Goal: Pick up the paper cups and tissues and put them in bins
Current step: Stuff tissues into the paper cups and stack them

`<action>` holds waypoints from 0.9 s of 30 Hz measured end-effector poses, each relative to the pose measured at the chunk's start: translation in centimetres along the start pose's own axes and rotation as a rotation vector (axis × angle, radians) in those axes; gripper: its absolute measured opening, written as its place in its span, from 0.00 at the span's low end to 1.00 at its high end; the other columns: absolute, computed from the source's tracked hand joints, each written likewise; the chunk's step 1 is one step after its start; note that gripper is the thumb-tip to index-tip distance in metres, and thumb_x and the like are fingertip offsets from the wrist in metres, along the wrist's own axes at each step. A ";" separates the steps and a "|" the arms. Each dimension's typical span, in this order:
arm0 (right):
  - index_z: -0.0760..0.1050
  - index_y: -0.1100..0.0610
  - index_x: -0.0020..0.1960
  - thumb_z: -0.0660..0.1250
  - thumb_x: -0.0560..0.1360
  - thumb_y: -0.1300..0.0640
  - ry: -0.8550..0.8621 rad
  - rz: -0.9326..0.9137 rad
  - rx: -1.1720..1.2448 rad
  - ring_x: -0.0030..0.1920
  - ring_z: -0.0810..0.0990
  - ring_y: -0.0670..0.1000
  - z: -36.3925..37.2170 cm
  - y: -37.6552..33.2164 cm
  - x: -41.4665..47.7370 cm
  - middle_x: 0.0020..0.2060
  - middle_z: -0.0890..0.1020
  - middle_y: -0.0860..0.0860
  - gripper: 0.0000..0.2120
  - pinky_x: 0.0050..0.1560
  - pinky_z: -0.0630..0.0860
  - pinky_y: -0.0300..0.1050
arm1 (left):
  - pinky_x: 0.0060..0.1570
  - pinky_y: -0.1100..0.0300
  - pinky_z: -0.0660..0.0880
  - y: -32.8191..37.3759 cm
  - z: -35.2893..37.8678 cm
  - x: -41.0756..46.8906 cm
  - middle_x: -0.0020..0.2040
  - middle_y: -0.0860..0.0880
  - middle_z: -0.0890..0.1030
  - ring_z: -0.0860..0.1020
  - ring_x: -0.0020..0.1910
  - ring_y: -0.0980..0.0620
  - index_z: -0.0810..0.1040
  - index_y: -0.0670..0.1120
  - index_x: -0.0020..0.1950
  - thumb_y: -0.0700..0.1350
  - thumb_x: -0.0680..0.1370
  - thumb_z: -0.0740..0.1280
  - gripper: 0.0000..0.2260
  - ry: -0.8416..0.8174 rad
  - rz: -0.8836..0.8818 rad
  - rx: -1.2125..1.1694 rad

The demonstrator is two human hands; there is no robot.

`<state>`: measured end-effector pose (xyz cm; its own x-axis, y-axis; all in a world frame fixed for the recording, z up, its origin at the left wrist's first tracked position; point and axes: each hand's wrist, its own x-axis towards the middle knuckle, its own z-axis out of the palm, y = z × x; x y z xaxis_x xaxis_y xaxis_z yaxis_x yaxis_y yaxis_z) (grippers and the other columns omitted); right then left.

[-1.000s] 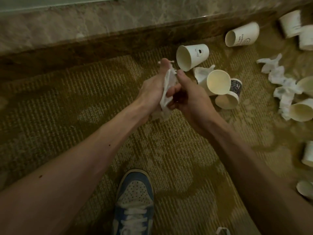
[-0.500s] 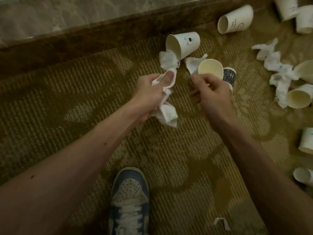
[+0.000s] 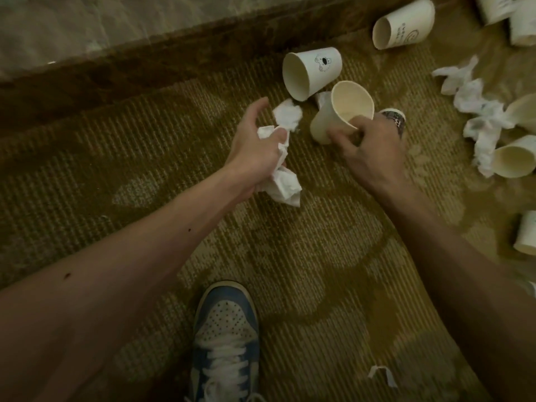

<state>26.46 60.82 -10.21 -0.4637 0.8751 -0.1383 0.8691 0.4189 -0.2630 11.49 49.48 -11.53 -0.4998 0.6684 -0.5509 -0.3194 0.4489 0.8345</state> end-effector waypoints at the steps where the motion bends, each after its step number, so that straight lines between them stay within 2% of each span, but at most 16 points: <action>1: 0.79 0.56 0.52 0.63 0.77 0.40 0.016 -0.024 0.050 0.51 0.74 0.54 0.0 -0.5 -0.5 0.49 0.77 0.57 0.19 0.45 0.66 0.45 | 0.42 0.52 0.83 0.0 -0.4 0.0 0.71 0.49 0.67 0.80 0.55 0.46 0.65 0.63 0.73 0.42 0.80 0.64 0.24 0.015 0.000 0.017; 2: 0.78 0.55 0.49 0.62 0.77 0.40 0.009 -0.041 0.128 0.46 0.75 0.50 -0.1 -1.2 -1.0 0.45 0.78 0.53 0.18 0.41 0.67 0.43 | 0.46 0.50 0.83 0.0 -0.8 0.0 0.73 0.49 0.66 0.79 0.57 0.46 0.66 0.63 0.72 0.41 0.80 0.63 0.24 0.034 0.003 0.045; 4: 0.77 0.52 0.45 0.63 0.77 0.40 -0.074 -0.023 0.371 0.37 0.77 0.41 -0.4 -3.1 -2.5 0.37 0.80 0.45 0.15 0.33 0.70 0.34 | 0.47 0.52 0.83 0.3 -1.8 -0.2 0.70 0.48 0.70 0.79 0.57 0.47 0.73 0.61 0.68 0.40 0.80 0.61 0.21 0.096 0.016 0.075; 6: 0.77 0.49 0.45 0.63 0.78 0.42 -0.183 0.033 0.639 0.35 0.79 0.38 -0.6 -5.1 -3.8 0.35 0.82 0.43 0.12 0.30 0.71 0.30 | 0.47 0.51 0.82 0.9 -3.2 -0.7 0.65 0.49 0.75 0.79 0.56 0.49 0.78 0.59 0.58 0.39 0.81 0.59 0.16 0.173 0.029 0.073; 8: 0.77 0.51 0.50 0.62 0.79 0.42 -0.288 0.077 0.826 0.37 0.82 0.43 -0.8 -7.0 -4.6 0.39 0.84 0.48 0.14 0.33 0.74 0.36 | 0.49 0.47 0.82 1.8 -4.9 -1.3 0.64 0.49 0.76 0.77 0.59 0.47 0.79 0.57 0.50 0.40 0.81 0.59 0.13 0.232 0.043 0.055; 11: 0.77 0.53 0.54 0.60 0.78 0.40 -0.349 0.043 0.953 0.40 0.83 0.48 -1.6 -10.4 -5.8 0.43 0.85 0.51 0.17 0.36 0.75 0.42 | 0.56 0.44 0.78 3.6 -8.2 -2.7 0.60 0.48 0.79 0.77 0.58 0.47 0.80 0.55 0.46 0.41 0.81 0.62 0.11 0.282 0.100 -0.010; 14: 0.77 0.54 0.54 0.61 0.73 0.36 -0.344 -0.015 1.022 0.39 0.83 0.48 -3.5 -13.9 -6.7 0.43 0.85 0.52 0.23 0.36 0.75 0.43 | 0.58 0.43 0.77 6.6 -11.2 -4.6 0.56 0.47 0.81 0.79 0.56 0.46 0.81 0.54 0.45 0.43 0.81 0.62 0.10 0.202 0.148 -0.029; 18: 0.76 0.52 0.54 0.62 0.70 0.34 -0.344 -0.150 1.061 0.38 0.83 0.47 -7.4 -20.1 -7.8 0.41 0.84 0.51 0.24 0.35 0.75 0.42 | 0.44 0.52 0.78 12.4 -17.3 -9.6 0.48 0.45 0.84 0.81 0.47 0.47 0.83 0.50 0.40 0.52 0.80 0.64 0.13 0.157 0.324 0.139; 20: 0.75 0.51 0.54 0.62 0.71 0.35 -0.367 -0.233 1.080 0.38 0.83 0.47 -9.5 -24.1 -8.6 0.44 0.83 0.52 0.22 0.33 0.75 0.41 | 0.44 0.50 0.79 15.5 -21.0 -13.3 0.46 0.49 0.83 0.82 0.46 0.50 0.82 0.50 0.44 0.60 0.78 0.64 0.16 0.169 0.390 0.347; 23: 0.70 0.50 0.54 0.62 0.69 0.34 -0.434 -0.395 1.105 0.38 0.83 0.47 -12.5 -31.1 -11.0 0.43 0.82 0.52 0.23 0.32 0.76 0.37 | 0.40 0.55 0.74 18.9 -27.6 -20.2 0.48 0.56 0.80 0.79 0.46 0.57 0.77 0.55 0.48 0.66 0.77 0.60 0.17 0.291 0.474 0.631; 27: 0.64 0.47 0.54 0.62 0.66 0.35 -0.509 -0.702 1.114 0.35 0.83 0.47 -15.8 -41.6 -17.5 0.39 0.85 0.45 0.23 0.31 0.76 0.36 | 0.30 0.67 0.73 20.5 -37.0 -31.3 0.45 0.59 0.79 0.78 0.40 0.64 0.75 0.56 0.47 0.65 0.77 0.61 0.14 0.541 0.581 0.673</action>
<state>1.12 31.90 18.28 -0.9556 0.2852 0.0736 -0.0445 0.1072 -0.9932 -9.21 15.82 23.18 -0.7806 0.6065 0.1511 0.5180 0.4923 0.6995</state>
